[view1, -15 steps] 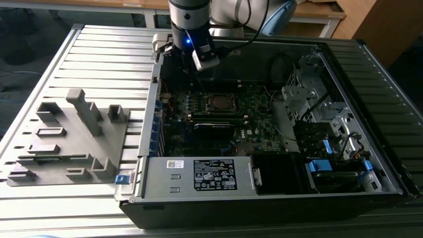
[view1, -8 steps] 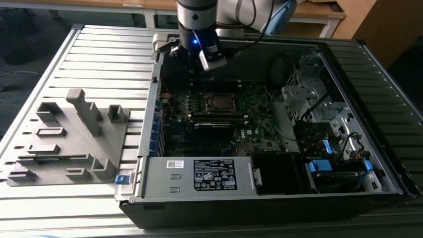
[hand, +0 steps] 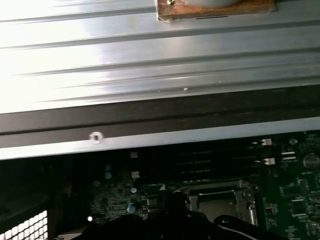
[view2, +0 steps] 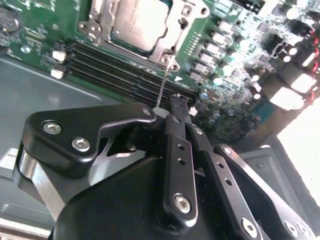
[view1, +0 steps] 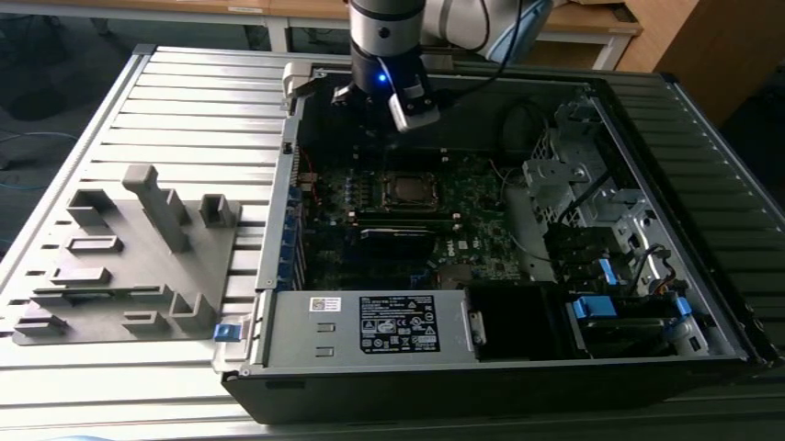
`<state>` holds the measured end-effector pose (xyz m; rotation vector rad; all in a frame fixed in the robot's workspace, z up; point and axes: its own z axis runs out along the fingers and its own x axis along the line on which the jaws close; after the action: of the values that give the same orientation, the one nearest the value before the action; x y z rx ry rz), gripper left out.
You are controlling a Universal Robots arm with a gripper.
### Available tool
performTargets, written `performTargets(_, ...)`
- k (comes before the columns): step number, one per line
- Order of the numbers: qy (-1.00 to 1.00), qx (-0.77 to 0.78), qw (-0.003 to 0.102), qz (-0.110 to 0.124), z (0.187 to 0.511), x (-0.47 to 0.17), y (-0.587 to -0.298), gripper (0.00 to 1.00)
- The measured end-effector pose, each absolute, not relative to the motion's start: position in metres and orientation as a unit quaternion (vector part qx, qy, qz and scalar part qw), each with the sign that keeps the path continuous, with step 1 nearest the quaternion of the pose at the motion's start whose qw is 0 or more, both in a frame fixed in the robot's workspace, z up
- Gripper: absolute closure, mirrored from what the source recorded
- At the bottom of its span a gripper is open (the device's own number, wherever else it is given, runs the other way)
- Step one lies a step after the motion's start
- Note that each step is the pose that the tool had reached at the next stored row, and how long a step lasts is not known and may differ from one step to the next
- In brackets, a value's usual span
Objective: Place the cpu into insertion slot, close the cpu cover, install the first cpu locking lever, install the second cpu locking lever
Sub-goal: 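Install the first cpu locking lever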
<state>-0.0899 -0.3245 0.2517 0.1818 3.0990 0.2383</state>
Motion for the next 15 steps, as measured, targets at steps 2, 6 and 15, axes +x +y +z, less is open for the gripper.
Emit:
performTargets(2,0.995,0.059,0.014,0.075,0.2516,-0.0879,-0.3244,0.89)
performTargets(6,0.995,0.059,0.014,0.074,0.2517,-0.0873,-0.3244,0.89)
performTargets(15,0.995,0.058,0.029,0.074,0.2501,-0.0873,-0.3244,0.89)
